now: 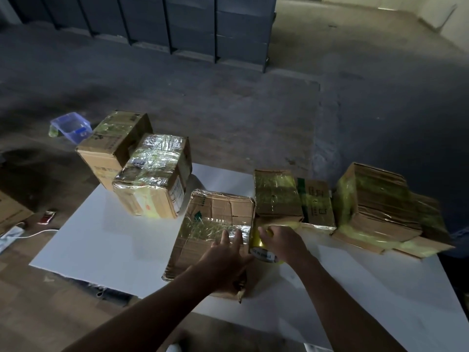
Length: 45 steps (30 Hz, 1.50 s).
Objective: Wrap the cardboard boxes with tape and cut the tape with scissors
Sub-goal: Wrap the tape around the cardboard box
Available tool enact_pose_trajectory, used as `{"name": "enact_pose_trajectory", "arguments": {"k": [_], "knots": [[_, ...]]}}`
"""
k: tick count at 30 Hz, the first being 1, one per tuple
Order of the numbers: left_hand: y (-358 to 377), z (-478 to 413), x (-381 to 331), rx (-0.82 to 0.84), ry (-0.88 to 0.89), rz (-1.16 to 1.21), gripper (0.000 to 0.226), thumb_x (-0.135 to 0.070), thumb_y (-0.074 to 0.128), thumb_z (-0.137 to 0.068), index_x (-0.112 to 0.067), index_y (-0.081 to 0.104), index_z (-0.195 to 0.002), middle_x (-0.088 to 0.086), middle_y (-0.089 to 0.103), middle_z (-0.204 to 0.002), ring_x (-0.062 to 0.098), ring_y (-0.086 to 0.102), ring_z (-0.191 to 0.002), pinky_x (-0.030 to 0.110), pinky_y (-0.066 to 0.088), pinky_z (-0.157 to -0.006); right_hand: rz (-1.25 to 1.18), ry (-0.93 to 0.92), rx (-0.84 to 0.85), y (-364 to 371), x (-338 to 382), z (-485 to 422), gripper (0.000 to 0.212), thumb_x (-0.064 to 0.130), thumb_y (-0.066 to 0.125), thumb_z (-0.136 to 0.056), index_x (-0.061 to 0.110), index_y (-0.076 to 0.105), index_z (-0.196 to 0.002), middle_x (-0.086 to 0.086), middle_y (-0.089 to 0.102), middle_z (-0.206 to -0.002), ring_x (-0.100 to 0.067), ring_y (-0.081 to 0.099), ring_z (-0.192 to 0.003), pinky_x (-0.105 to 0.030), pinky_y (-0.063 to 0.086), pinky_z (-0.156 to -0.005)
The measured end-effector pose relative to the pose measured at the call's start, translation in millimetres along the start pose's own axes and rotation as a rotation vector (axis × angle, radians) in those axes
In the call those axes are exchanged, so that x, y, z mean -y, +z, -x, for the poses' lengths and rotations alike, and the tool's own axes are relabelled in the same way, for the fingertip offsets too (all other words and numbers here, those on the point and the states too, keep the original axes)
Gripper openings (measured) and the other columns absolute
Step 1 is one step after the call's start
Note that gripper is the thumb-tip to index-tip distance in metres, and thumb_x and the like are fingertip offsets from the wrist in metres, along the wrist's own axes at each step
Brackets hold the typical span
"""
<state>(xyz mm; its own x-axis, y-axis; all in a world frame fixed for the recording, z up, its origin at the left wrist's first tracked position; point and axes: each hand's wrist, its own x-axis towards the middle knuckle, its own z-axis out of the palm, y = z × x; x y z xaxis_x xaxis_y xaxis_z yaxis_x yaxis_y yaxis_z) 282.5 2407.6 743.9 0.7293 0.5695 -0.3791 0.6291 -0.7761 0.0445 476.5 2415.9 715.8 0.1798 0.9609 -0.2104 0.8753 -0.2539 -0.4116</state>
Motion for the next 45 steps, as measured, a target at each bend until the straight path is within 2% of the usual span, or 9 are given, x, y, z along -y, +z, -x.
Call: {"name": "enact_pose_trajectory", "arguments": {"k": [4,6,12,17,23,30,36,39,45], "knots": [[2.0,14.4,12.7,-0.128,0.058,0.059,0.091,-0.049,0.069,-0.08,-0.029,0.016,-0.151,0.019,-0.011,-0.159,0.05,0.006,-0.142,0.052,0.047,-0.1,-0.146,-0.011,-0.007,-10.9,10.1,5.5,0.043,0.055,0.045,-0.094,0.016,0.063,-0.089,-0.001,0.064,-0.079,-0.017,0.061,-0.072,-0.031,0.05,-0.065],[1.3,25.0,24.4,-0.257,0.098,0.133,0.088,-0.05,0.069,-0.078,-0.026,0.026,-0.15,0.008,-0.016,-0.158,0.046,0.011,-0.143,0.046,0.053,-0.093,-0.277,-0.029,-0.056,-21.8,20.2,6.1,0.039,0.055,0.051,-0.091,0.019,0.061,-0.08,0.002,0.063,-0.072,-0.013,0.06,-0.066,-0.028,0.047,-0.06],[1.1,54.9,60.6,-0.497,0.128,0.237,0.072,-0.055,0.071,-0.072,-0.015,0.053,-0.129,0.002,0.018,-0.159,0.035,0.042,-0.129,0.044,0.06,-0.073,-0.513,-0.221,-0.068,-48.4,50.6,3.8,0.034,0.05,0.054,-0.092,0.021,0.061,-0.074,0.003,0.06,-0.069,-0.01,0.057,-0.066,-0.025,0.041,-0.058],[6.0,69.0,71.2,-0.619,0.186,0.233,0.069,-0.058,0.072,-0.07,-0.018,0.048,-0.122,0.012,0.043,-0.147,0.03,0.054,-0.116,0.033,0.061,-0.064,-0.376,-0.197,-0.076,-44.2,74.9,3.1,0.047,0.053,0.051,-0.091,0.01,0.061,-0.074,-0.002,0.057,-0.062,-0.012,0.053,-0.056,-0.025,0.036,-0.051],[15.1,77.5,78.9,-0.647,0.188,0.265,0.075,-0.053,0.078,-0.067,-0.021,0.04,-0.123,0.012,0.045,-0.145,0.034,0.053,-0.121,0.04,0.061,-0.068,-0.136,-0.224,-0.138,-52.9,77.3,6.5,0.048,0.048,0.054,-0.09,0.02,0.041,-0.053,0.006,0.036,-0.045,-0.004,0.034,-0.041,-0.025,0.024,-0.043],[28.2,83.0,83.0,-0.68,0.201,0.412,0.076,-0.043,0.084,-0.065,-0.021,0.039,-0.123,0.013,0.038,-0.149,0.038,0.051,-0.125,0.044,0.06,-0.072,-0.105,-0.212,-0.068,-43.3,75.1,10.5,0.048,0.059,0.043,-0.089,0.019,0.05,-0.062,0.005,0.042,-0.05,-0.006,0.038,-0.042,-0.025,0.031,-0.047],[40.2,105.8,119.1,-0.643,0.192,0.577,0.075,-0.045,0.08,-0.069,-0.028,0.035,-0.127,0.001,0.018,-0.159,0.021,0.053,-0.123,0.03,0.057,-0.079,-0.321,-0.199,-0.037,-39.0,96.2,12.0,0.055,0.076,0.042,-0.075,0.022,0.056,-0.067,0.008,0.051,-0.057,-0.004,0.049,-0.051,-0.024,0.038,-0.052],[43.5,112.8,127.9,-0.598,0.204,0.526,0.076,-0.053,0.075,-0.071,-0.028,0.032,-0.128,-0.004,0.011,-0.161,0.011,0.052,-0.119,0.024,0.056,-0.08,-0.297,-0.209,-0.089,-30.5,107.8,12.6,0.046,0.063,0.051,-0.085,0.023,0.052,-0.062,0.008,0.049,-0.054,-0.002,0.046,-0.049,-0.021,0.033,-0.049],[58.0,103.9,111.5,-0.657,0.108,0.625,0.075,-0.039,0.084,-0.066,-0.025,0.036,-0.122,0.003,0.021,-0.156,0.025,0.067,-0.102,0.035,0.059,-0.074,-0.192,-0.269,-0.075,-37.3,122.0,8.7,0.048,0.05,0.049,-0.093,0.012,0.051,-0.064,0.001,0.043,-0.054,-0.013,0.04,-0.05,-0.029,0.031,-0.052]]}}
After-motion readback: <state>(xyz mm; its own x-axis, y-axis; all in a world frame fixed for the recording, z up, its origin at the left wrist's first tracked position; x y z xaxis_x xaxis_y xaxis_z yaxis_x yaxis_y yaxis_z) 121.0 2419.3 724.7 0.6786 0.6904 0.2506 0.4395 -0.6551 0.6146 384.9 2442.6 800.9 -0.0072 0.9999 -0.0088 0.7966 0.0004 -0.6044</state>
